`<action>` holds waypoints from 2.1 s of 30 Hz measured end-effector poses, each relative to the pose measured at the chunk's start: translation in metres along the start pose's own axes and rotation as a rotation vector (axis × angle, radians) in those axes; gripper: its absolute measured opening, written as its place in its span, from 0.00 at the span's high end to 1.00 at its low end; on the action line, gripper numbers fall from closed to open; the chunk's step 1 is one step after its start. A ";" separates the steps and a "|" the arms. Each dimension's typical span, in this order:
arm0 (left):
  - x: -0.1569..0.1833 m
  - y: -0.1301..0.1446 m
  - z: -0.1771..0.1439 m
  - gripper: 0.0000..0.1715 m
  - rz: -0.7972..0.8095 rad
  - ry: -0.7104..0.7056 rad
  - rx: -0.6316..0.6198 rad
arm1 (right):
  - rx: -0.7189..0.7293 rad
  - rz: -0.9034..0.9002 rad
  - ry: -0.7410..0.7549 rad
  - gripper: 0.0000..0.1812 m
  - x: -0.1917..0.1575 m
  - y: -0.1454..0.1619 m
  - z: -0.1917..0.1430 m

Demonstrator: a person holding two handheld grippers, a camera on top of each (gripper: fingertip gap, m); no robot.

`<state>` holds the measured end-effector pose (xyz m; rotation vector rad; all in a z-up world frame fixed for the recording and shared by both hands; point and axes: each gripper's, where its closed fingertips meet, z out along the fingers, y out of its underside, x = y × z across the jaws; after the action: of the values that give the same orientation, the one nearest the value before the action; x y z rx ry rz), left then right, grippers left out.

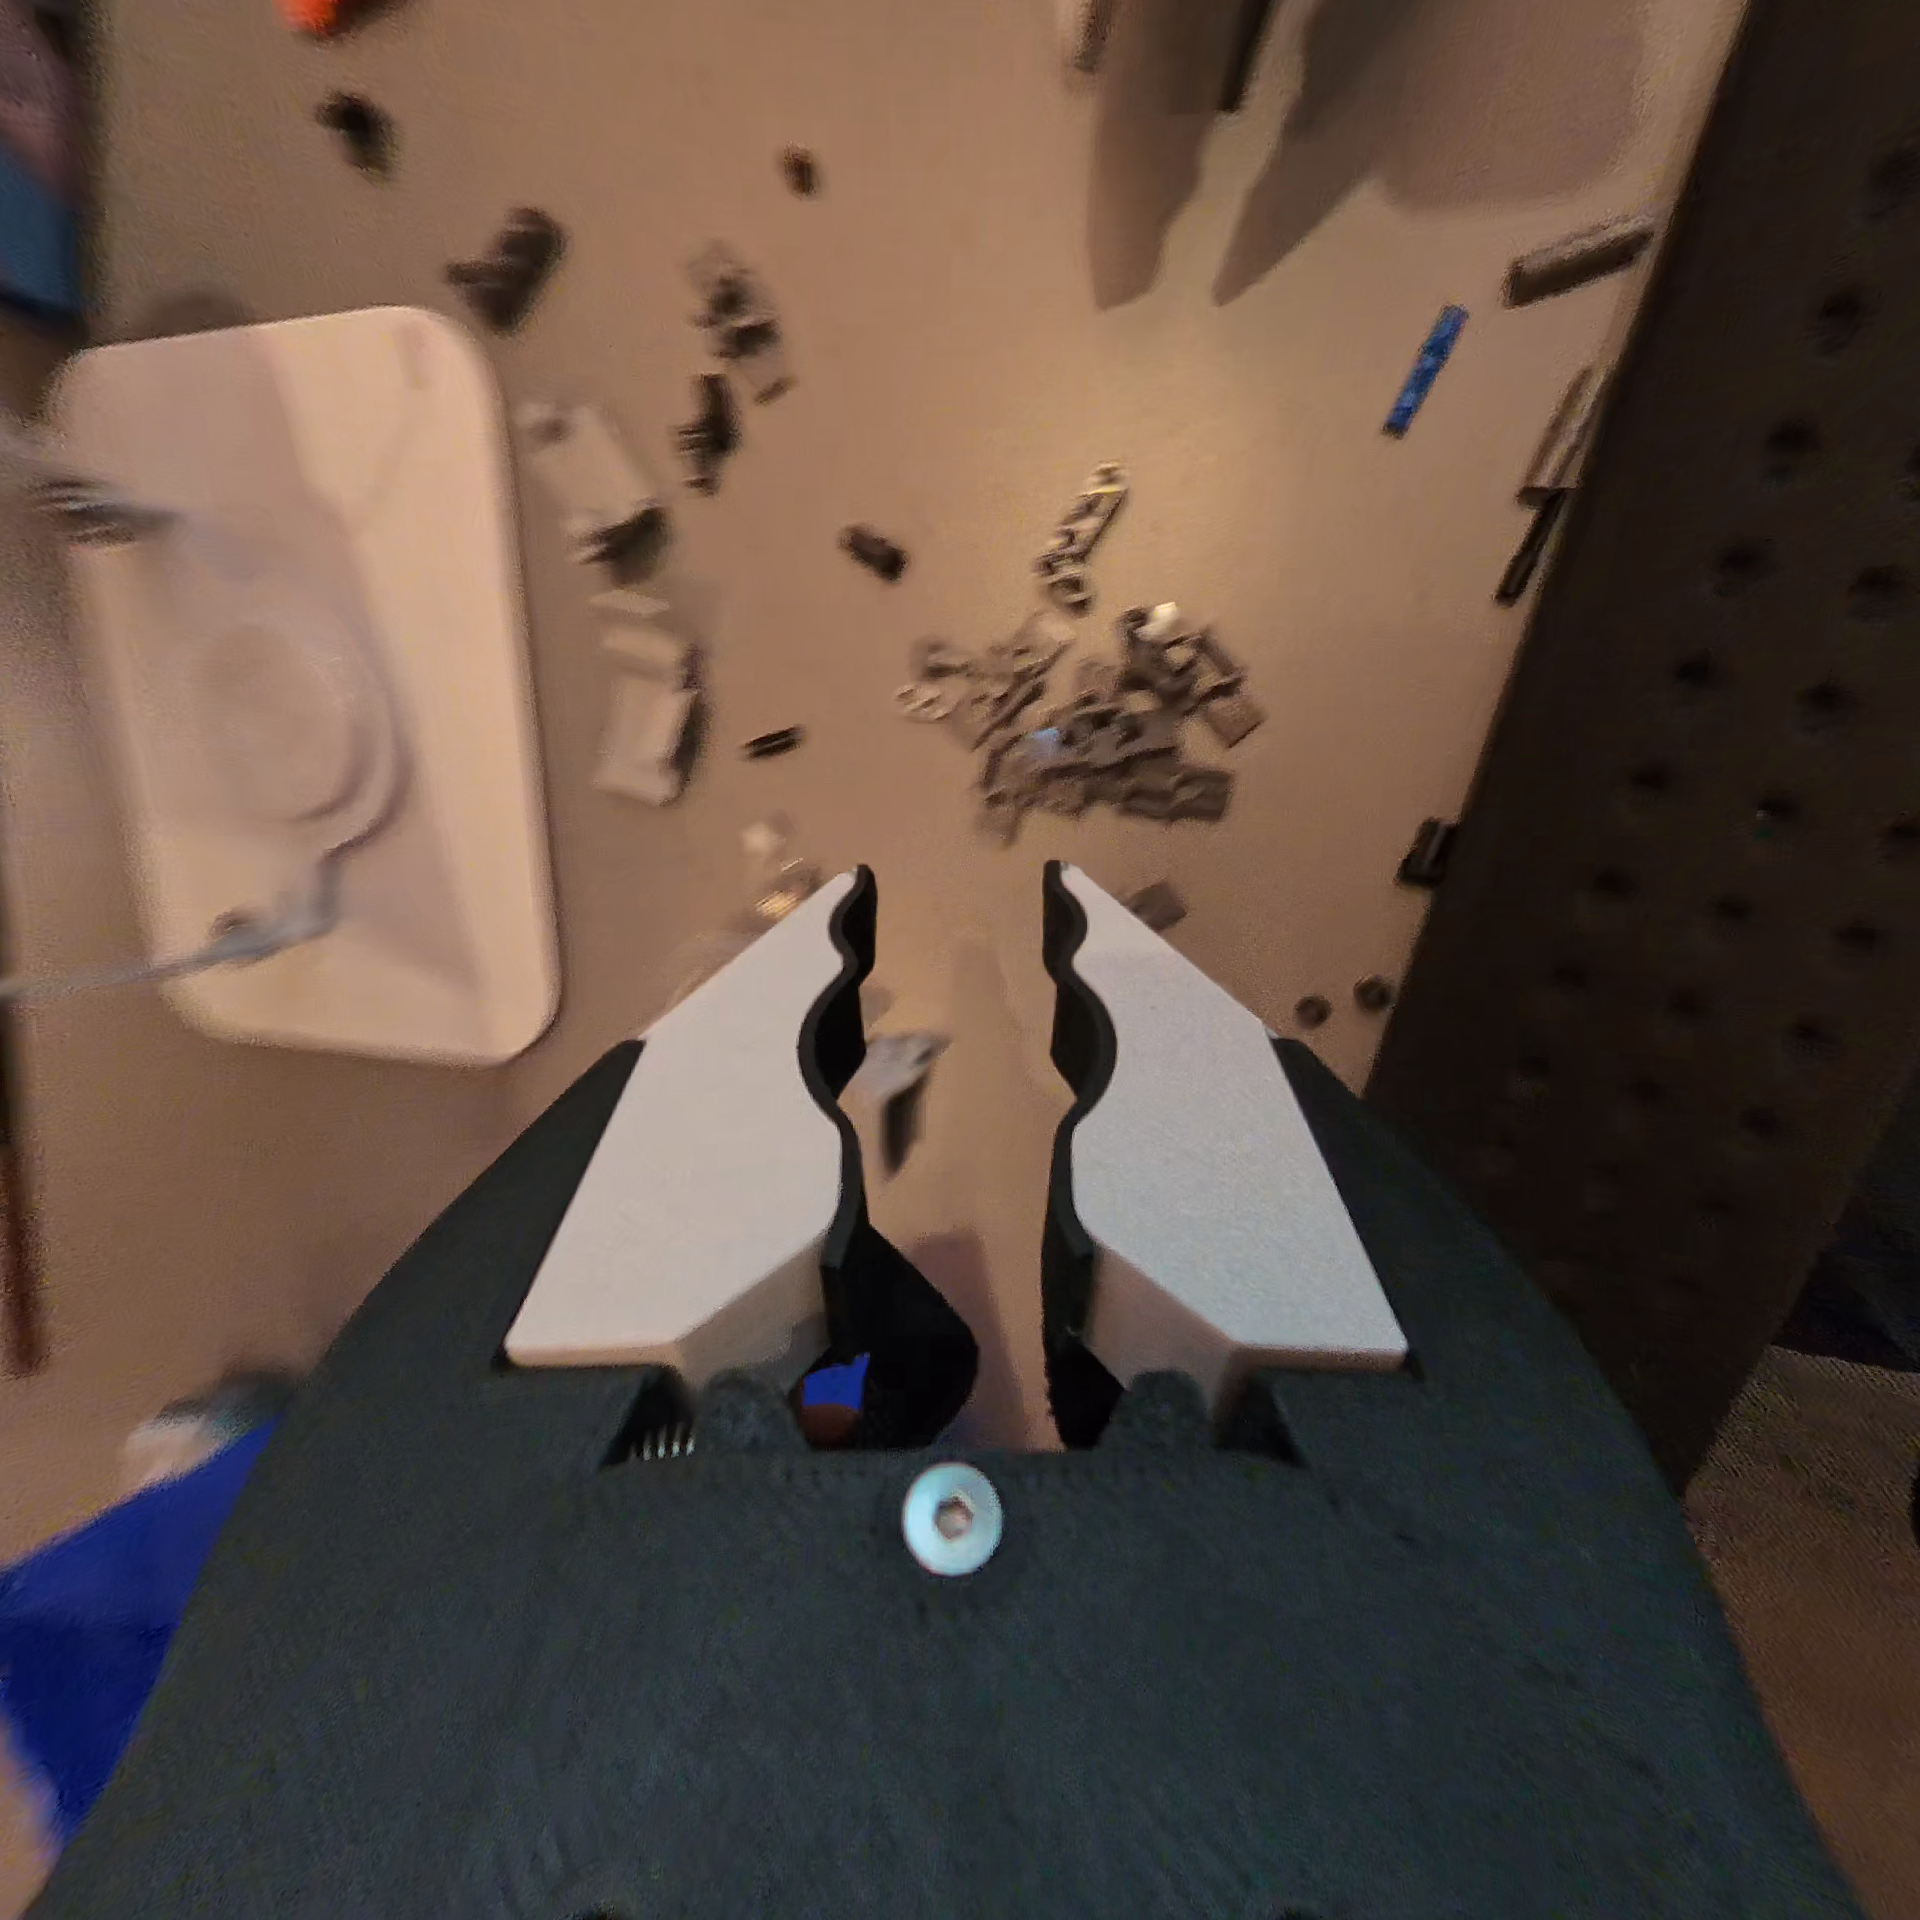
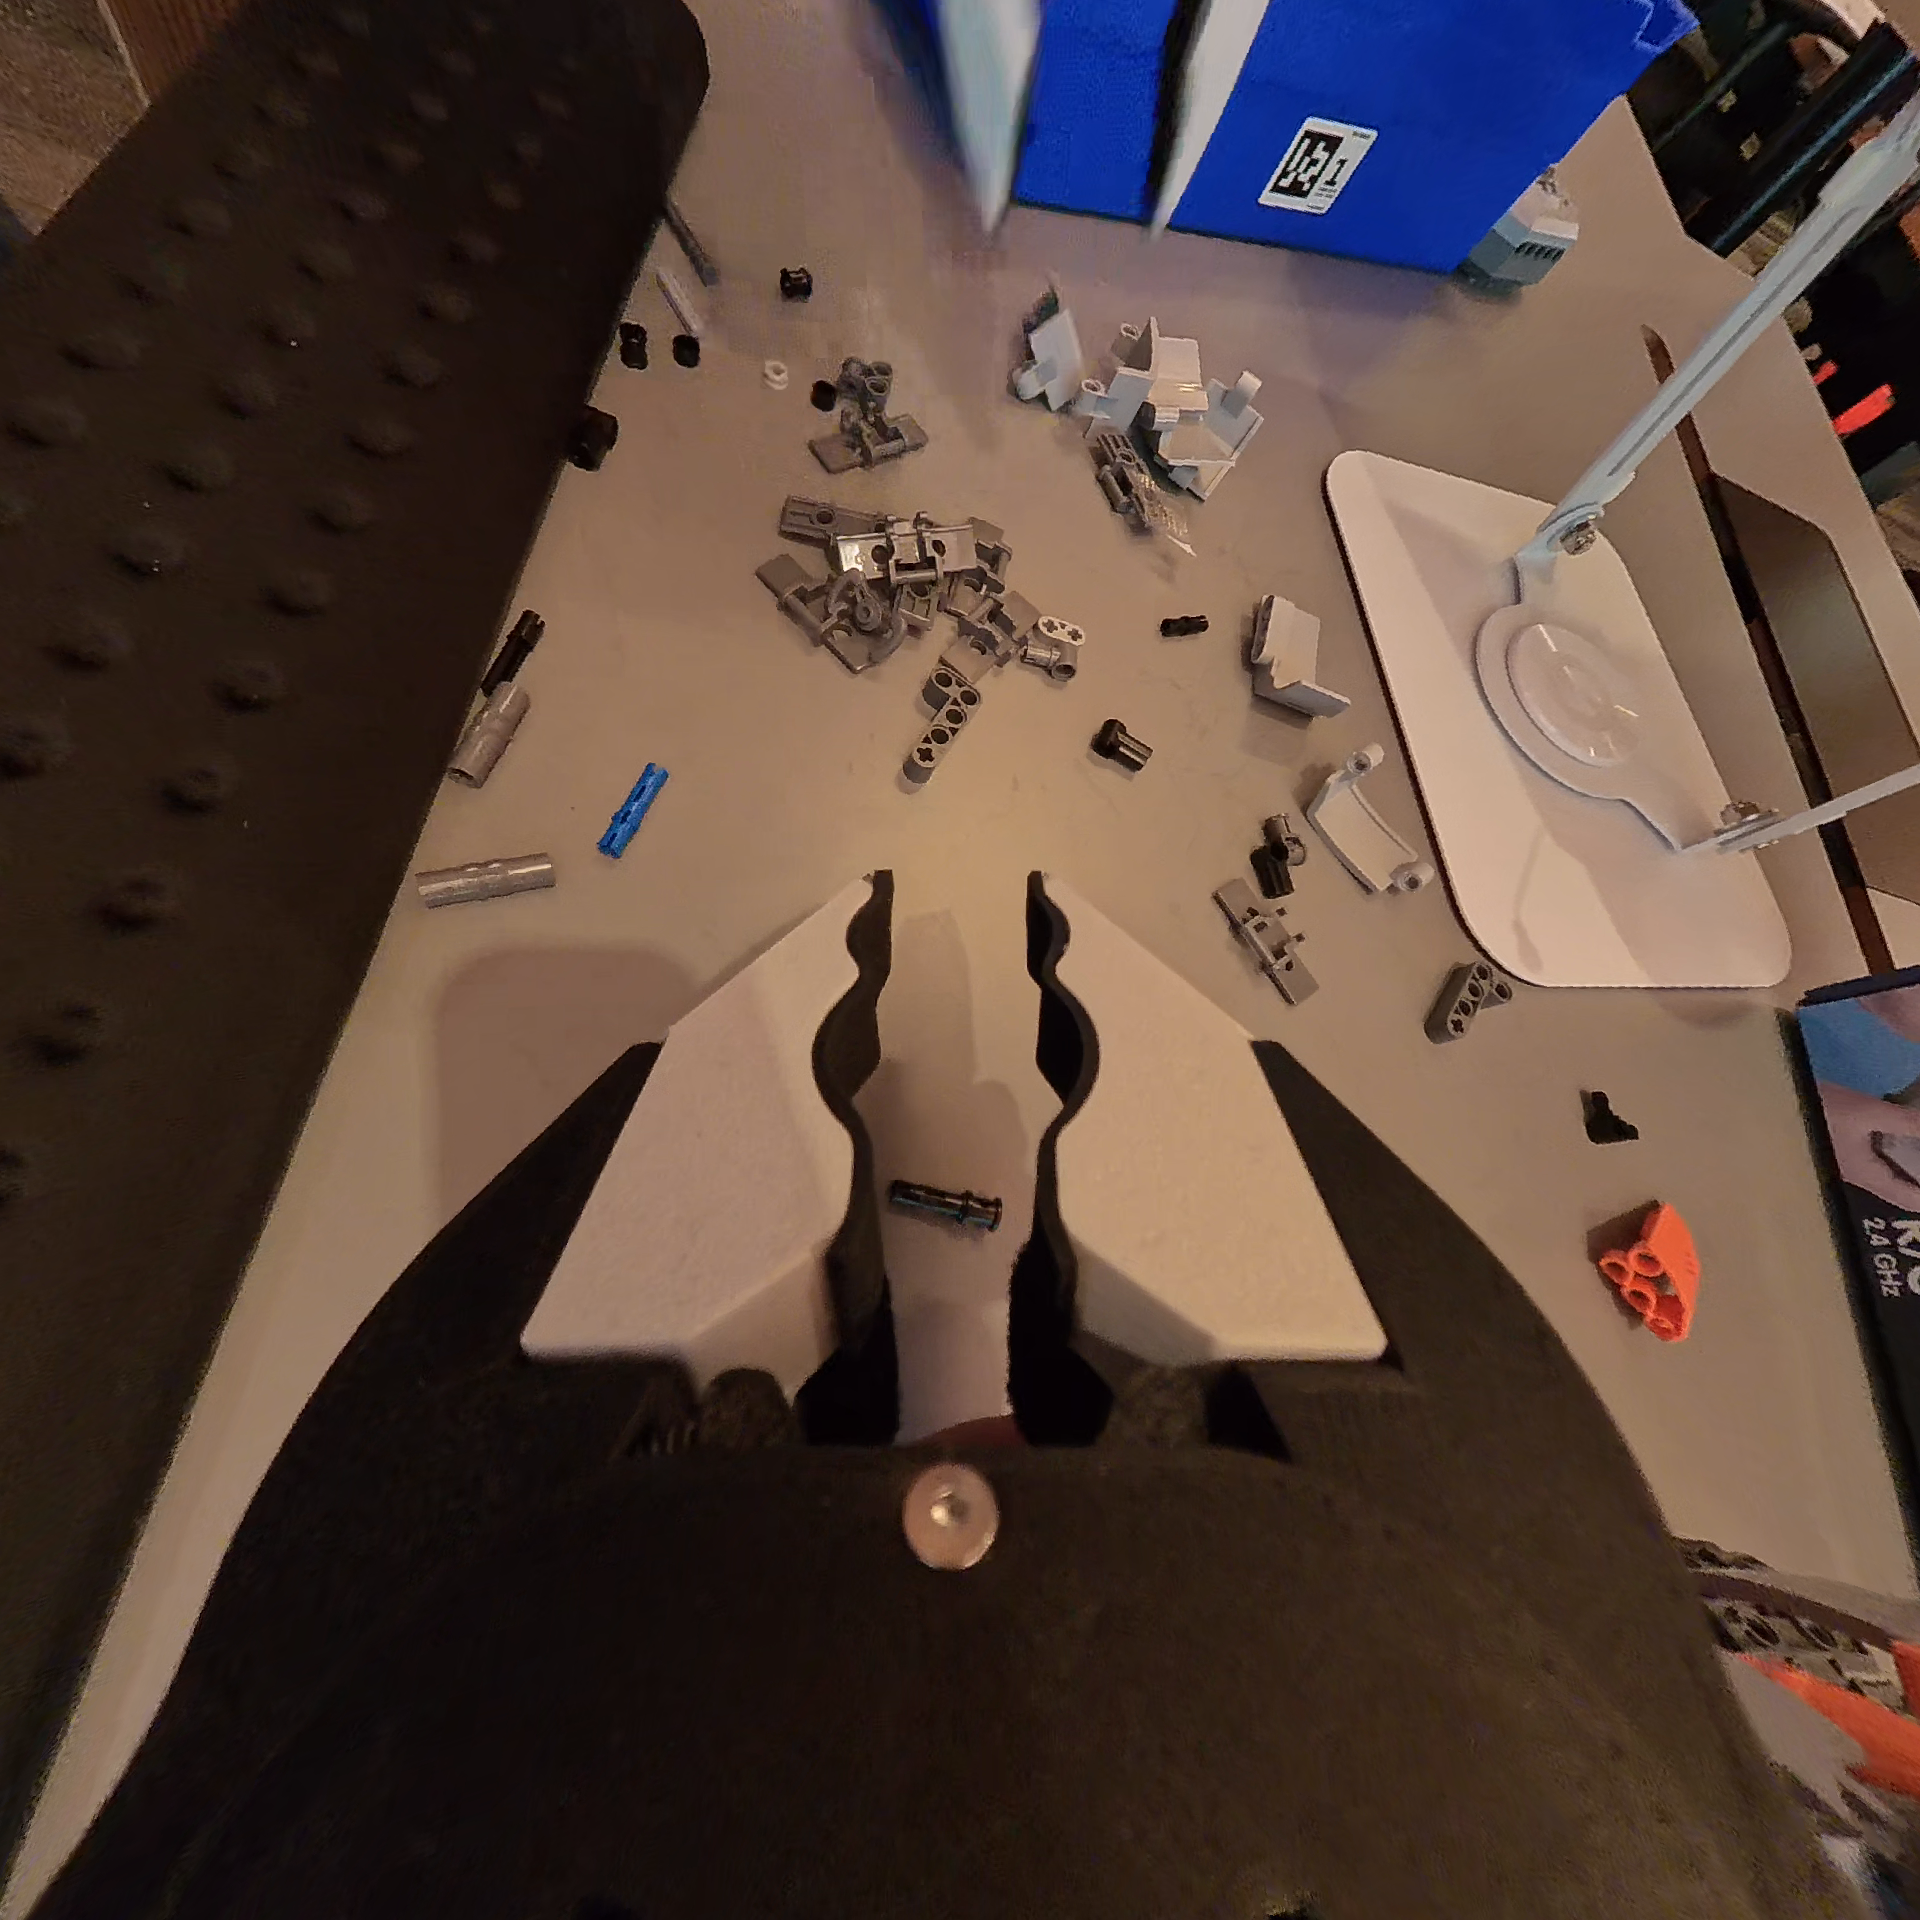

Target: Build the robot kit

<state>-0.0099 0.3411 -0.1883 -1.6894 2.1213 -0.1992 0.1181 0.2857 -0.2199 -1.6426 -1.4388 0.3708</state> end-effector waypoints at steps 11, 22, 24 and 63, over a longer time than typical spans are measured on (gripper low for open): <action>-0.177 0.200 -0.145 0.85 -0.570 -0.444 -0.124 | -0.014 0.007 -0.013 0.87 -0.002 0.005 0.004; -0.235 0.306 -0.036 0.81 -0.712 -0.355 -0.244 | -0.027 0.017 -0.021 0.87 -0.002 0.009 0.006; -0.236 0.309 -0.020 0.81 -0.676 -0.330 -0.272 | -0.025 0.020 -0.019 0.87 -0.001 0.009 0.005; 0.025 -0.016 0.053 0.85 0.152 -0.002 0.011 | -0.018 0.003 -0.028 0.87 -0.004 0.005 0.004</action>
<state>0.0215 0.3212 -0.2361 -1.5141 2.2313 -0.1637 0.1176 0.2838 -0.2276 -1.6606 -1.4642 0.3848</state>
